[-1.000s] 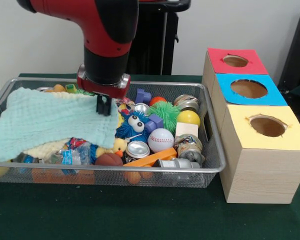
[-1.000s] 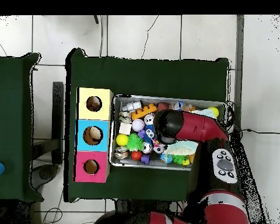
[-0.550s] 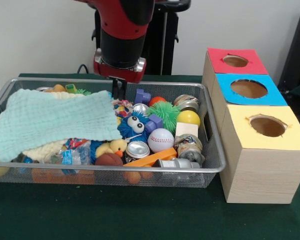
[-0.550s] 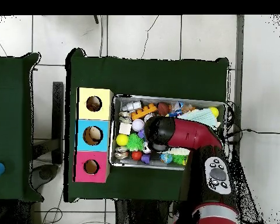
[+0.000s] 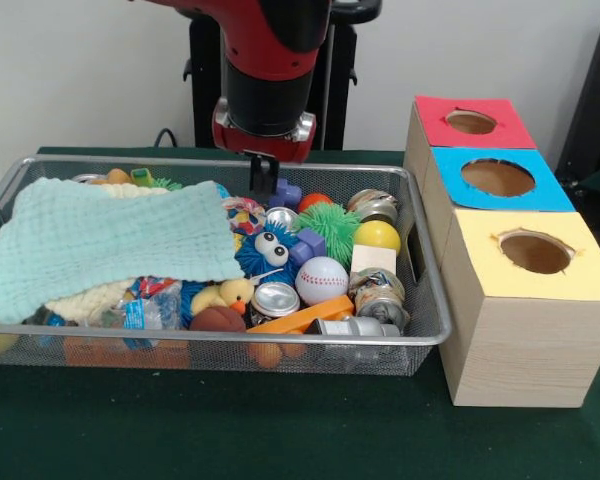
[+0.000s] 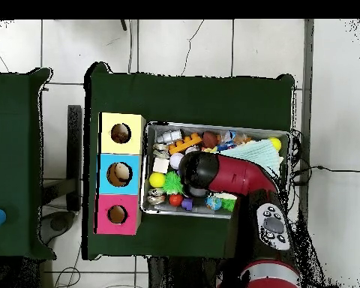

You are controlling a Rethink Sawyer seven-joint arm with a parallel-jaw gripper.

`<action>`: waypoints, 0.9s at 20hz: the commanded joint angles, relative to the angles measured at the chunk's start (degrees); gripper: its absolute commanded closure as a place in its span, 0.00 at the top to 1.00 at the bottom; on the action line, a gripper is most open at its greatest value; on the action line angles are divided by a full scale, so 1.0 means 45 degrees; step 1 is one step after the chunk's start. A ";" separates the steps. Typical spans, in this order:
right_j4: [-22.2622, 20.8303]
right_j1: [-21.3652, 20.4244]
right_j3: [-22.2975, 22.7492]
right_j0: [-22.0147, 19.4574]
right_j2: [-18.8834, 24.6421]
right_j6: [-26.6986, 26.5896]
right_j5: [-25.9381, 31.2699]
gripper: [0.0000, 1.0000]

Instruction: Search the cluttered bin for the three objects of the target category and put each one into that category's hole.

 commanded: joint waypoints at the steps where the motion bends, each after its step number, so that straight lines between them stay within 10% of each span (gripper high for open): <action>1: 0.0347 0.0410 0.0345 0.0258 0.0921 0.1355 0.1059 0.00; 18: -0.0341 0.0598 -0.0312 0.0634 0.0017 0.1349 0.0248 0.00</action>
